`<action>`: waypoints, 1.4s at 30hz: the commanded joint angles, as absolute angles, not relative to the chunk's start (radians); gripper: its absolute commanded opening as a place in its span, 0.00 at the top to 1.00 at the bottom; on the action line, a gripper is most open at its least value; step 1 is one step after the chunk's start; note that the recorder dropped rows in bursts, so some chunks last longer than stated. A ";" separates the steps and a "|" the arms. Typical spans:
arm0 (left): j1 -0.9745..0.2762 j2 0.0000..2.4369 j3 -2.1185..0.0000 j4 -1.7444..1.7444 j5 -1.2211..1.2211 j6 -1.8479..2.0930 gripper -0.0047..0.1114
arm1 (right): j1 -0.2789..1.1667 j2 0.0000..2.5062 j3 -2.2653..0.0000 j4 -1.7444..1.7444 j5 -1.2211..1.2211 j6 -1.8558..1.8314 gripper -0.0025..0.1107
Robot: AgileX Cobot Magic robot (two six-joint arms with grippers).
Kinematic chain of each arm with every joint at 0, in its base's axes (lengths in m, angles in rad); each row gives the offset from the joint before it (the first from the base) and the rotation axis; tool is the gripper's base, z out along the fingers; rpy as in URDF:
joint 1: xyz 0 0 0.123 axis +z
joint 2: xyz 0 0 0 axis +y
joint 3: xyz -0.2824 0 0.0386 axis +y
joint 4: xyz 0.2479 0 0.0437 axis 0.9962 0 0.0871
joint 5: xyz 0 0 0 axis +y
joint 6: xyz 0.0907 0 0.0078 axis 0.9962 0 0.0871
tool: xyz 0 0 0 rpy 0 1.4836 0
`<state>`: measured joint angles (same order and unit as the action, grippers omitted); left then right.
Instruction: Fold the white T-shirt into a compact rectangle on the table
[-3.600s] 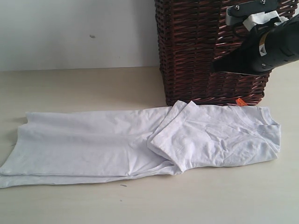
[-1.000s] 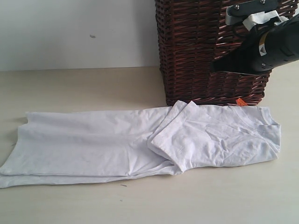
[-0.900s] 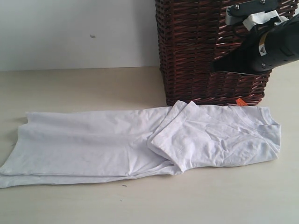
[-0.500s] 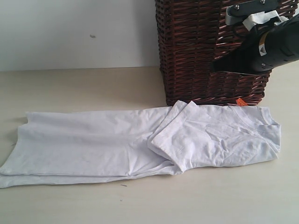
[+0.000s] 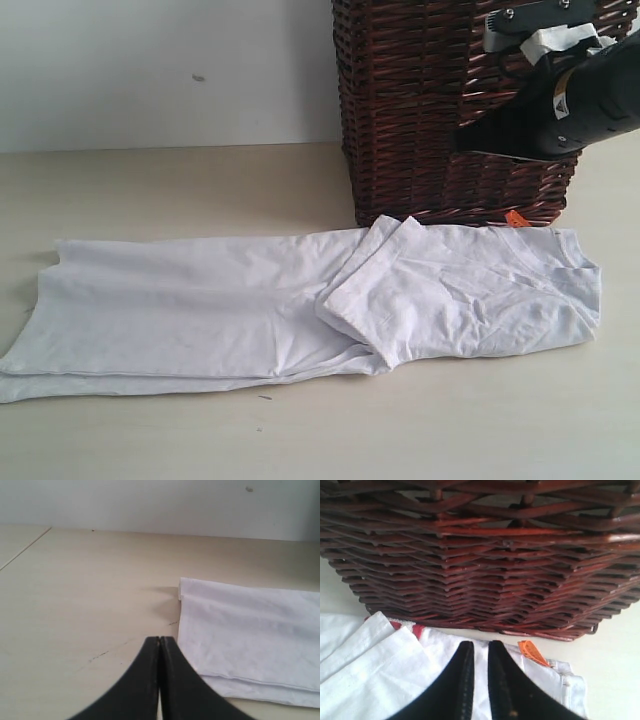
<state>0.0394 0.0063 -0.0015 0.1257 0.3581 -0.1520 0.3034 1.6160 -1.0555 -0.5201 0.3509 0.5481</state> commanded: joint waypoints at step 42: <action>0.040 0.000 0.000 0.130 0.356 -0.156 0.96 | -0.180 2.116 -1.124 0.640 0.597 -0.607 0.44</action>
<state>0.0394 0.0063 -0.0015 0.1264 0.3581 -0.1520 -0.1767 2.0540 -1.1342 0.6354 0.5343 -0.5852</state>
